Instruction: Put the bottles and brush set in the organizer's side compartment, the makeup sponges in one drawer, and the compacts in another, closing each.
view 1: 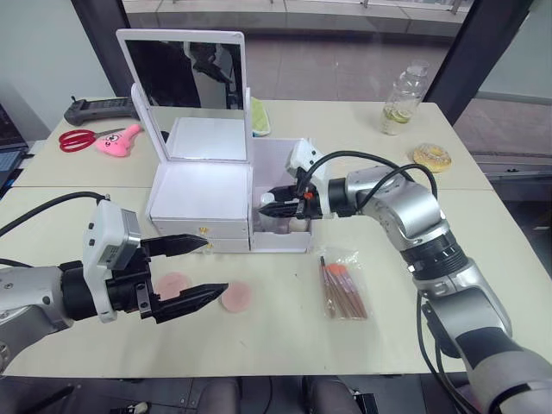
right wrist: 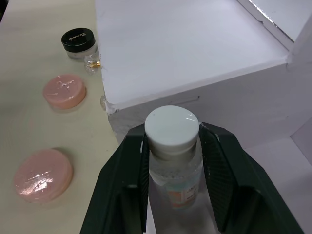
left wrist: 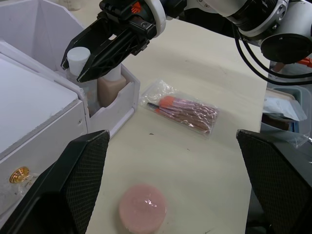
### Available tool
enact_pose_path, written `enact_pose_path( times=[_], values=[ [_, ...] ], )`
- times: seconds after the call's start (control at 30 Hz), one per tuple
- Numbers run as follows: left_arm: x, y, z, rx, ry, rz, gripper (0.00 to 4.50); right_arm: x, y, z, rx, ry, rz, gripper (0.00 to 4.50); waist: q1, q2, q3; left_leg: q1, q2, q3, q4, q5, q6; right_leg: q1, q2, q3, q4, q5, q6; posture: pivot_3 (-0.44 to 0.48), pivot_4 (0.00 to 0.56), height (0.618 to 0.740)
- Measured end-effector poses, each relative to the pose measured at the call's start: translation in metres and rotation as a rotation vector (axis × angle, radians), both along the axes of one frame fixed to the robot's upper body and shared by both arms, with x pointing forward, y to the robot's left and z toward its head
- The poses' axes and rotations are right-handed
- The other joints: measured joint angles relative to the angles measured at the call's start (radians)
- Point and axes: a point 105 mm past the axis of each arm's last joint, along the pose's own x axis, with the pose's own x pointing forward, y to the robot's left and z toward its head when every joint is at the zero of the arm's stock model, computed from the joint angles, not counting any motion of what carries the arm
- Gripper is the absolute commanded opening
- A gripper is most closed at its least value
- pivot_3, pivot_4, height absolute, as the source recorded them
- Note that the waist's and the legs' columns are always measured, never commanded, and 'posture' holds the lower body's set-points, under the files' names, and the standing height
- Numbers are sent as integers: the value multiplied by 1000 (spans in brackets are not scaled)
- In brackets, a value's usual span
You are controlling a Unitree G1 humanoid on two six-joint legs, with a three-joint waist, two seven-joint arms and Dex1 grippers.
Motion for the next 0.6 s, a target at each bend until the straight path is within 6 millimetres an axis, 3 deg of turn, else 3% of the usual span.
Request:
enact_pose_path(
  times=[0.2,0.53,0.6],
  values=[
    [0,-1,1,-2,1,3,4500,0,4,-1,-8,-18,11,1253,-1,0,0,0,5,0,0,0,0,0,5,0,0,1,-2,0,150,740],
    [1,0,1,-1,1,6,4500,1,2,2,12,1,3,4475,-1,0,0,1,7,-1,-1,0,0,-1,7,0,2,1,-4,0,150,740],
    [1,0,1,-1,2,7,4500,-1,1,10,30,-8,5,4475,-1,0,0,1,7,-1,-1,0,0,-1,7,0,2,1,-4,0,150,740]
  ],
)
